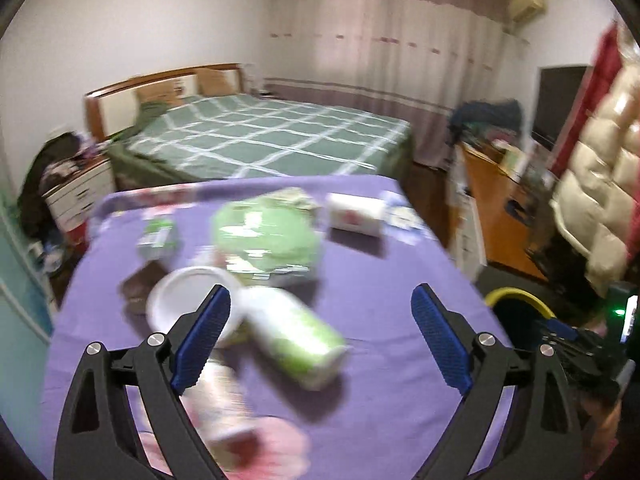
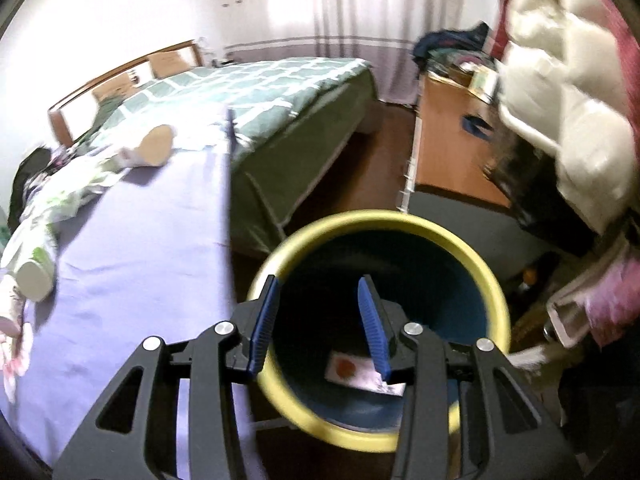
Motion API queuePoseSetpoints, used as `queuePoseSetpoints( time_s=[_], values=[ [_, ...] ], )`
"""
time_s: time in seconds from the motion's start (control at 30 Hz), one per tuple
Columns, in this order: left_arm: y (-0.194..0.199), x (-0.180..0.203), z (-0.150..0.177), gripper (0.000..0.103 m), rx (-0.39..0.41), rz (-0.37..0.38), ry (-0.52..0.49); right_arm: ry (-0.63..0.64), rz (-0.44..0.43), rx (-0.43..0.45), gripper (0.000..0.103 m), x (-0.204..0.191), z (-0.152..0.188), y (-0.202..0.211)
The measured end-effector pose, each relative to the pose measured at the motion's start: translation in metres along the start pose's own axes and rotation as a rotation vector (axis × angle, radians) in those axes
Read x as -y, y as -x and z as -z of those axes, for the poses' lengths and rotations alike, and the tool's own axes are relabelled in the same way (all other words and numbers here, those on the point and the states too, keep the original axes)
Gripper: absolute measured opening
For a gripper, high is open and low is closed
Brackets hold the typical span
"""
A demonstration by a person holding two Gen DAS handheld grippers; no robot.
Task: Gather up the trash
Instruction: 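Move the right tool back to the table and grasp the green plastic bag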
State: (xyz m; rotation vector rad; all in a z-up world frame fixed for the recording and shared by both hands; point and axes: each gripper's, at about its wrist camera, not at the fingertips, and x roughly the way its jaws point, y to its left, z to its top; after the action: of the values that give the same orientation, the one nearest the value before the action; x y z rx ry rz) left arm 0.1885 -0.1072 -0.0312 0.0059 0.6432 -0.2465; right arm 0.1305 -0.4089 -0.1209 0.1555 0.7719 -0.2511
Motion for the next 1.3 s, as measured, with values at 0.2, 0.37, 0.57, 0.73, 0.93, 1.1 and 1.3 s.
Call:
queuePoseSetpoints(
  time_s=[0.2, 0.37, 0.57, 0.73, 0.93, 1.1, 1.3],
  values=[
    [-0.002, -0.072, -0.002, 0.092, 0.028, -0.108, 0.066, 0.089, -0.083, 0.020, 0.040, -0.070, -0.028, -0.004],
    [-0.008, -0.114, 0.000, 0.092, 0.019, -0.168, 0.103, 0.138, -0.177, 0.008, 0.040, -0.126, -0.047, -0.013],
    [-0.009, -0.145, 0.005, 0.093, 0.030, -0.216, 0.126, 0.189, -0.257, -0.019, 0.040, -0.188, -0.068, -0.026],
    [-0.014, -0.164, 0.009, 0.093, 0.034, -0.248, 0.152, 0.209, -0.310, -0.038, 0.040, -0.233, -0.090, -0.036],
    [-0.030, -0.183, 0.010, 0.093, 0.025, -0.282, 0.185, 0.238, -0.301, -0.061, 0.061, -0.273, -0.105, -0.051],
    [-0.036, -0.187, 0.010, 0.093, 0.020, -0.269, 0.182, 0.242, -0.284, -0.103, 0.073, -0.288, -0.109, -0.072],
    [-0.037, -0.186, 0.009, 0.093, 0.022, -0.251, 0.177, 0.223, -0.285, -0.174, 0.077, -0.293, -0.107, -0.092]
  ],
)
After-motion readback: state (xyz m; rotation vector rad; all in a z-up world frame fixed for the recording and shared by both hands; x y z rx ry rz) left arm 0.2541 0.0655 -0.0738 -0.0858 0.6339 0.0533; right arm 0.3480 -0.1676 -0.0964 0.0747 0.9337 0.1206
